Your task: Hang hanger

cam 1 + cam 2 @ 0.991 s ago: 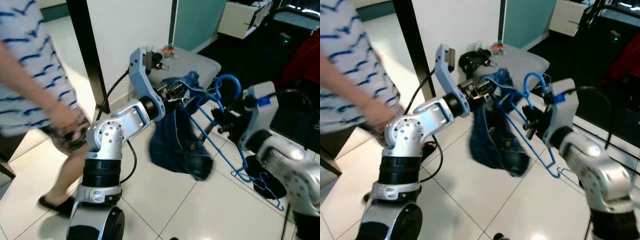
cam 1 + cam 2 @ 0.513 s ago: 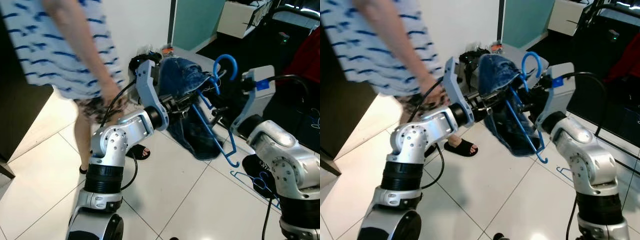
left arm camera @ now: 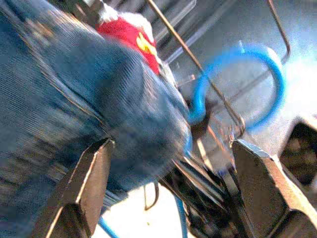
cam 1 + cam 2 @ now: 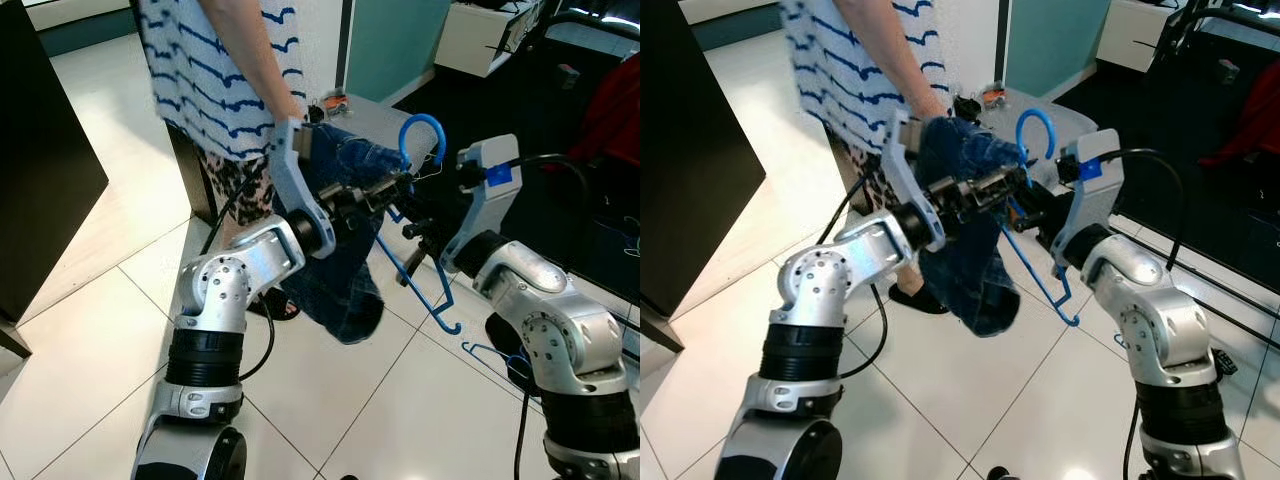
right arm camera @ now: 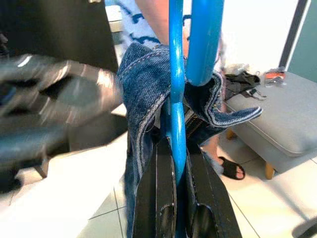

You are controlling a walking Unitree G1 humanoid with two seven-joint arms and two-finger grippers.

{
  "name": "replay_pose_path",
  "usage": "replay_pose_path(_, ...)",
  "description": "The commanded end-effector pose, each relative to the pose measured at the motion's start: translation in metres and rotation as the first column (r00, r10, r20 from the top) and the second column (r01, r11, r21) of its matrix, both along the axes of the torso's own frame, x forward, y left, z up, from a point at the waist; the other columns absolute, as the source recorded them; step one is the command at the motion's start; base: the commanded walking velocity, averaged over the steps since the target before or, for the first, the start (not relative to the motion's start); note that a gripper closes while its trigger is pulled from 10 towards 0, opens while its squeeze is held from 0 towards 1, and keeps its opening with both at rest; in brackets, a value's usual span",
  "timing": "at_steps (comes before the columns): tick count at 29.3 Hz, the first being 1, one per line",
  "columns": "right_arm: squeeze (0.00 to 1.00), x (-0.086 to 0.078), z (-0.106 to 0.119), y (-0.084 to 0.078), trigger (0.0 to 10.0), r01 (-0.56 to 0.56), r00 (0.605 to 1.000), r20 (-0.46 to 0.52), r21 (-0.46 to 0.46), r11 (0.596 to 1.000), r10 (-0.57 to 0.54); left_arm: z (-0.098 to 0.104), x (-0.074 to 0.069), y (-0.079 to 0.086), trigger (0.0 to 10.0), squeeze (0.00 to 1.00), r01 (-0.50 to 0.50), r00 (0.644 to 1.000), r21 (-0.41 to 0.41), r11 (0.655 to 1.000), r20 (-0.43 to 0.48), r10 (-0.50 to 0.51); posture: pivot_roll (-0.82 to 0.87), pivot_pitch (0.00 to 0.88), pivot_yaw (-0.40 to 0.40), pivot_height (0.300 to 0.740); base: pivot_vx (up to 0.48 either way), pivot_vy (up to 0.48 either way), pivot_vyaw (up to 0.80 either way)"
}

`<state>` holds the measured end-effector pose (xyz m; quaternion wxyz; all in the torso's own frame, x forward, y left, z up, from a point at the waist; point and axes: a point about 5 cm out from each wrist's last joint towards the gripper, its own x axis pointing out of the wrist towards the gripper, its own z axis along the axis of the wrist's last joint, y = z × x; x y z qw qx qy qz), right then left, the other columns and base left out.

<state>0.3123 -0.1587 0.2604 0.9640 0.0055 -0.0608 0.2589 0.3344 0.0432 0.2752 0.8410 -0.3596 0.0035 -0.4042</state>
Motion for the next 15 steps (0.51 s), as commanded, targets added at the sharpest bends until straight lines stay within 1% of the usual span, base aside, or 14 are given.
replay_pose_path(1,0.0,-0.008,0.014,0.004,10.0,-0.074,0.993,0.097,0.034,0.997,0.071,0.012,0.001,-0.011,10.0,1.0,0.0,1.0,-0.156,0.988,-0.015,-0.003,-0.01,0.133,0.026,0.74,0.0,0.0,0.0)
replay_pose_path(2,0.0,-0.009,0.015,0.004,10.0,-0.091,0.991,0.103,0.039,0.995,0.086,0.015,0.003,-0.007,10.0,1.0,-0.01,1.0,-0.172,0.985,-0.007,0.009,-0.01,0.133,0.026,0.74,0.0,0.0,0.0)
replay_pose_path(6,0.0,-0.01,0.015,0.005,10.0,-0.099,0.99,0.107,0.041,0.994,0.094,0.017,0.003,-0.005,10.0,1.0,-0.011,1.0,-0.178,0.984,-0.001,0.011,-0.01,0.133,0.026,0.74,0.0,0.0,0.0)
replay_pose_path(7,0.0,-0.012,0.018,0.004,10.0,-0.125,0.986,0.123,0.077,0.989,0.115,0.027,0.0,0.004,10.0,1.0,0.046,0.997,-0.189,0.981,0.07,-0.034,-0.02,0.133,0.026,0.74,0.0,0.0,0.0)
replay_pose_path(9,0.0,-0.012,0.018,0.004,10.0,-0.125,0.986,0.123,0.077,0.989,0.115,0.027,0.0,0.004,10.0,1.0,0.046,0.997,-0.189,0.981,0.07,-0.034,-0.02,0.133,0.026,0.74,0.0,0.0,0.0)
replay_pose_path(10,0.0,-0.016,0.02,0.002,10.0,-0.154,0.981,0.137,0.101,0.983,0.139,0.038,-0.006,0.017,10.0,1.0,0.127,0.981,-0.165,0.978,0.167,-0.1,-0.01,0.133,0.026,0.74,0.0,0.0,0.0)
replay_pose_path(11,0.0,-0.019,0.02,-0.002,10.0,-0.179,0.976,0.147,0.109,0.978,0.162,0.049,-0.015,0.034,10.0,1.0,0.215,0.942,-0.096,0.972,0.282,-0.18,-0.01,0.134,0.023,0.74,0.0,0.0,0.0)
replay_pose_path(12,0.0,-0.019,0.02,-0.002,10.0,-0.179,0.976,0.147,0.109,0.978,0.162,0.049,-0.015,0.034,10.0,1.0,0.215,0.942,-0.096,0.972,0.282,-0.18,-0.01,0.134,0.023,0.74,0.0,0.0,0.0)
replay_pose_path(13,0.0,-0.023,0.02,-0.005,10.0,-0.202,0.971,0.152,0.109,0.973,0.184,0.055,-0.023,0.046,10.0,1.0,0.277,0.901,-0.022,0.961,0.354,-0.251,0.0,0.135,0.022,0.74,0.0,0.0,0.0)
replay_pose_path(14,0.0,-0.028,0.019,-0.007,10.0,-0.231,0.965,0.149,0.092,0.969,0.216,0.058,-0.032,0.057,10.0,1.0,0.324,0.853,0.074,0.943,0.409,-0.325,0.0,0.137,0.022,0.74,0.0,0.0,0.0)
replay_pose_path(15,0.0,-0.028,0.019,-0.007,10.0,-0.231,0.965,0.149,0.092,0.969,0.216,0.058,-0.032,0.057,10.0,1.0,0.324,0.853,0.074,0.943,0.409,-0.325,0.0,0.137,0.022,0.74,0.0,0.0,0.0)
